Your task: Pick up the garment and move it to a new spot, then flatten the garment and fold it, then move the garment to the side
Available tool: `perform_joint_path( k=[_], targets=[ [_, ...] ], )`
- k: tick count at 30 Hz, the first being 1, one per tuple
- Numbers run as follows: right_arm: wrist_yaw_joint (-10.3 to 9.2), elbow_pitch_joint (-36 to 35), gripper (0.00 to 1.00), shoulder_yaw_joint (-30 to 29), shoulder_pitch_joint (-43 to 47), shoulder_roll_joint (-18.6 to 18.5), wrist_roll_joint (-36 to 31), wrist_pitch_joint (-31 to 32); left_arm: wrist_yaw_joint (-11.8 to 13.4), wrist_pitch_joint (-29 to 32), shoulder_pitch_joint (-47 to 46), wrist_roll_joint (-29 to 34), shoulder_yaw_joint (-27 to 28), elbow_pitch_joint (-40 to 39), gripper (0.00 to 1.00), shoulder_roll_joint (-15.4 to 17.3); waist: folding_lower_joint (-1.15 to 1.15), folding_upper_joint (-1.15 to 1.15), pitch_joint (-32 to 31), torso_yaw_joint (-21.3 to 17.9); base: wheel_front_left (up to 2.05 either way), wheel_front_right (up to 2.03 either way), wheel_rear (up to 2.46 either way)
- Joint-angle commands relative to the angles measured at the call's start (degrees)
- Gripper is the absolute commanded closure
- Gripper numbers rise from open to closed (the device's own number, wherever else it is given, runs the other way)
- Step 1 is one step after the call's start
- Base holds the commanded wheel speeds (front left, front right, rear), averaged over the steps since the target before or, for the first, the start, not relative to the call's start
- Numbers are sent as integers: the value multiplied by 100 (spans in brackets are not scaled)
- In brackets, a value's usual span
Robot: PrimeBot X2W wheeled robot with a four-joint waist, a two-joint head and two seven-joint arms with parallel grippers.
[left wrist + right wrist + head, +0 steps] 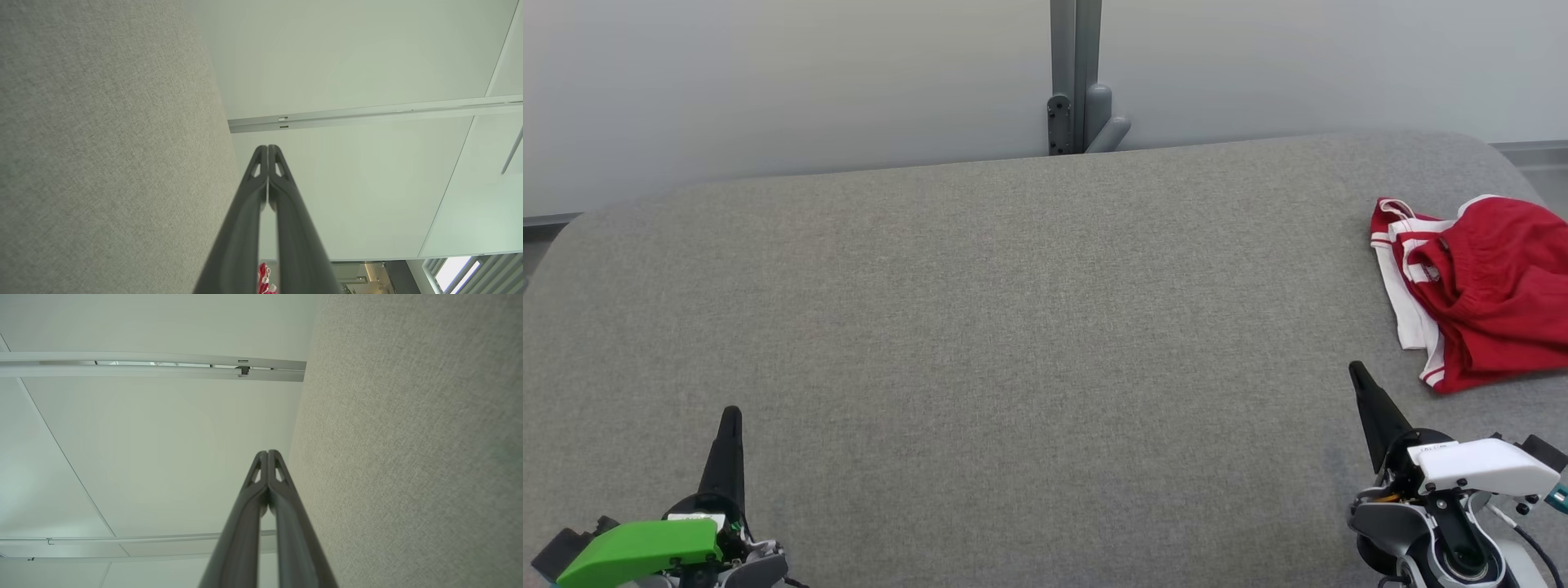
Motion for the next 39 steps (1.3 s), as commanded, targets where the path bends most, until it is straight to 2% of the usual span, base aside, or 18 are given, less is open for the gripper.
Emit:
perform_joint_path(
  k=[1, 12, 39],
  targets=[
    [2, 8, 100, -30, -81, -24, 122, 37, -42, 35, -96, -104, 32, -33, 100, -1, 0, 36, -1, 4, 0, 0, 0],
    [2, 28, 100, -84, -90, -17, 505, 129, -89, 126, -117, -459, 79, -54, 100, -5, 0, 39, -6, 26, 0, 0, 0],
    [2, 33, 100, -138, -86, 30, 413, 168, -88, 117, -105, -441, 76, -52, 100, -5, 0, 39, -6, 26, 0, 0, 0]
  ],
)
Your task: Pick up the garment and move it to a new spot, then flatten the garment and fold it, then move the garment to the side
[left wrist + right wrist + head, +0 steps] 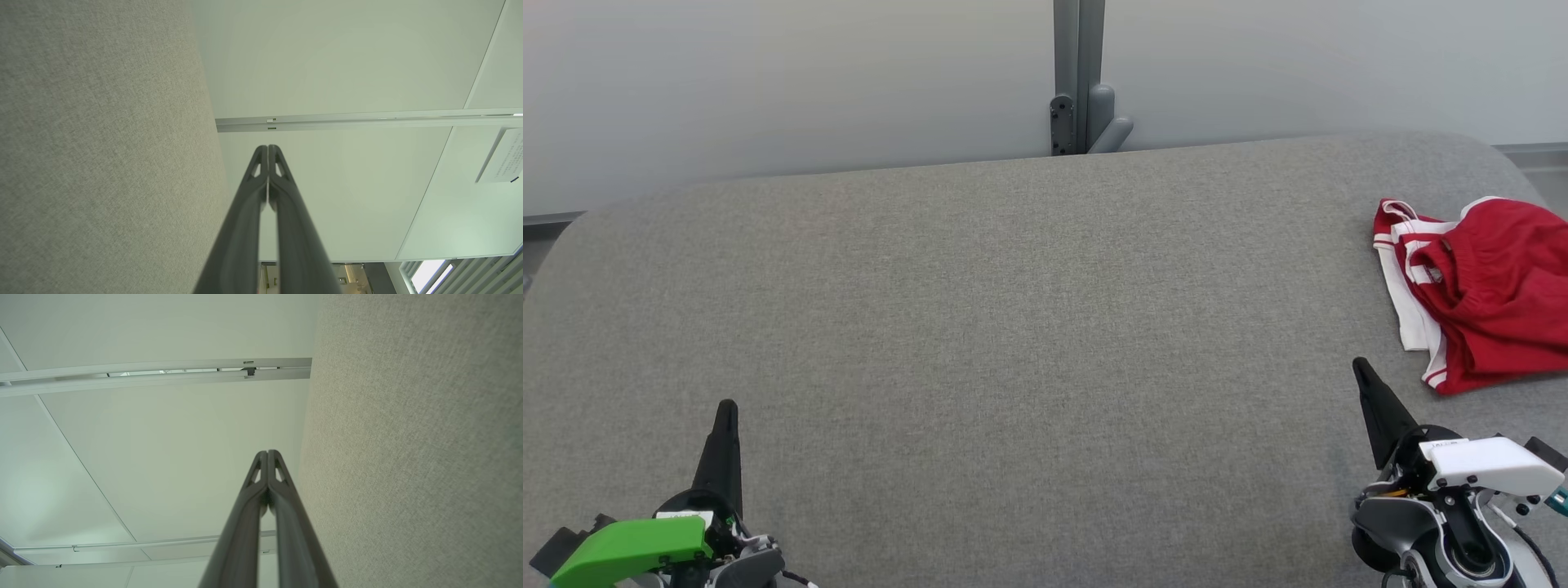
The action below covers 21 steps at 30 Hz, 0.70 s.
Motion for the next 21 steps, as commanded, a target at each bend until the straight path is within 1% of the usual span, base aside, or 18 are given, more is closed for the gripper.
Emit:
perform_joint_path(
  k=[1, 21],
  targets=[
    [2, 11, 100, -20, -47, 1, -28, 27, -30, 3, -69, -19, 15, -11, 100, -2, 0, 40, 0, 0, 0, 0, 0],
    [2, 14, 100, -53, -50, 28, -59, 50, -29, 3, -69, -19, 15, -12, 100, -1, 0, 40, 0, 0, 0, 0, 0]
  ],
)
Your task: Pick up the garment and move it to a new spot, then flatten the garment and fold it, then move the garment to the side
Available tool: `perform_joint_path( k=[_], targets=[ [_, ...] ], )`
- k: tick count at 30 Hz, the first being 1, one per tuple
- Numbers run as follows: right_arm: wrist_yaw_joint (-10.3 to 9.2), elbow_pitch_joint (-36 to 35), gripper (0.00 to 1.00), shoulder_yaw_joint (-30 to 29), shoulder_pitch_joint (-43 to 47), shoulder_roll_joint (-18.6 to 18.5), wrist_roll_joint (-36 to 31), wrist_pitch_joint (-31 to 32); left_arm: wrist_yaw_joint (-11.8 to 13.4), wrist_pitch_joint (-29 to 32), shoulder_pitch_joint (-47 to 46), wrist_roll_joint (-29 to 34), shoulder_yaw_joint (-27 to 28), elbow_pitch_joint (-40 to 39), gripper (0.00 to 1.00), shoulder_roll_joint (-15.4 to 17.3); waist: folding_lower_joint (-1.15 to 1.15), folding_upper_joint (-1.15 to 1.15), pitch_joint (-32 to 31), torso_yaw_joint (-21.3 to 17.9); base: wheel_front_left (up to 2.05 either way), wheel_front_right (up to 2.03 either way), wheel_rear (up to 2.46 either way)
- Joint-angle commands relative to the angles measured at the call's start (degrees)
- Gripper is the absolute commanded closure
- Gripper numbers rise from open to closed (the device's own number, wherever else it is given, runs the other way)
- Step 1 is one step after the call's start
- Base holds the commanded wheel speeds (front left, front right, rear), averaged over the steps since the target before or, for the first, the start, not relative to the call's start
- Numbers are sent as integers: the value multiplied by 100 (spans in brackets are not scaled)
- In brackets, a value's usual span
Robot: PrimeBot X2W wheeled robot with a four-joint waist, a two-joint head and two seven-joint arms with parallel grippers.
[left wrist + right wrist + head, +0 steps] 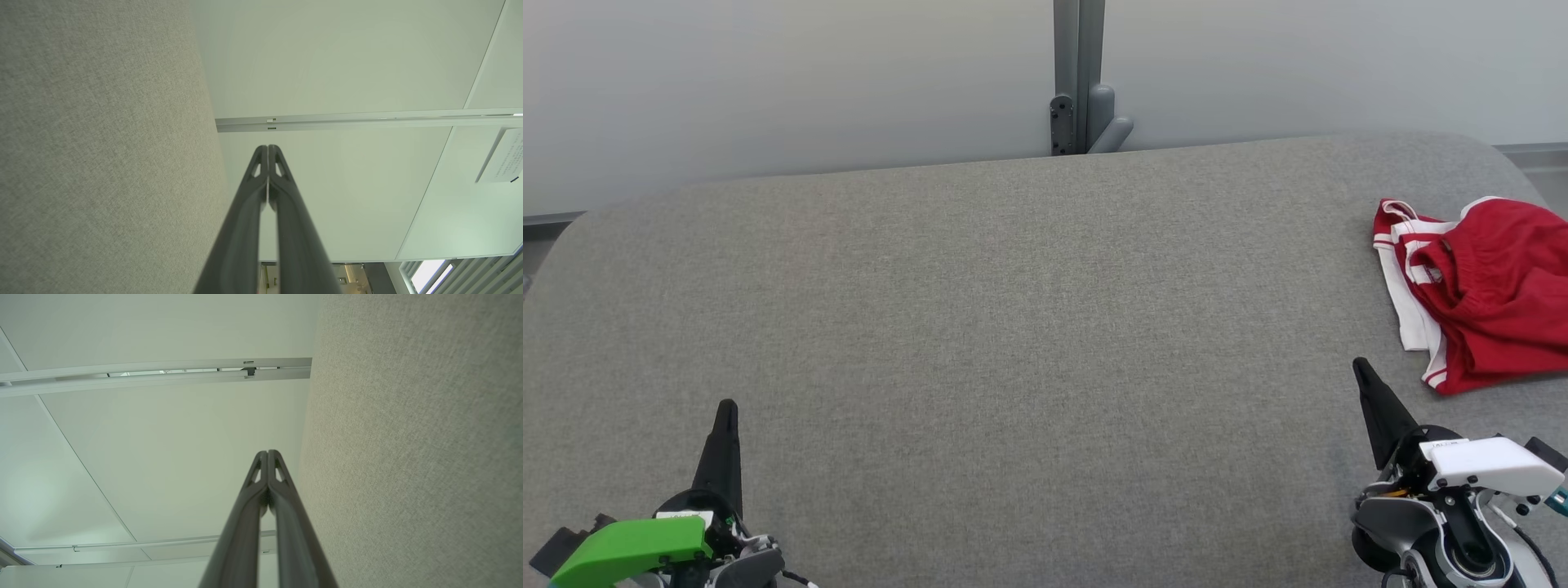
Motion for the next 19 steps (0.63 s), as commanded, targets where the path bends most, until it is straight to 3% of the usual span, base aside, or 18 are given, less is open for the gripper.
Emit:
perform_joint_path(
  k=[1, 19],
  targets=[
    [2, 12, 100, -16, -50, 5, -28, 19, -29, 3, -68, -19, 15, -11, 100, 0, 0, 40, 0, 0, 0, 0, 0],
    [2, 15, 100, -47, -53, 22, -57, 47, -29, 3, -68, -19, 15, -12, 100, 0, 0, 40, 0, 0, 0, 0, 0]
  ],
)
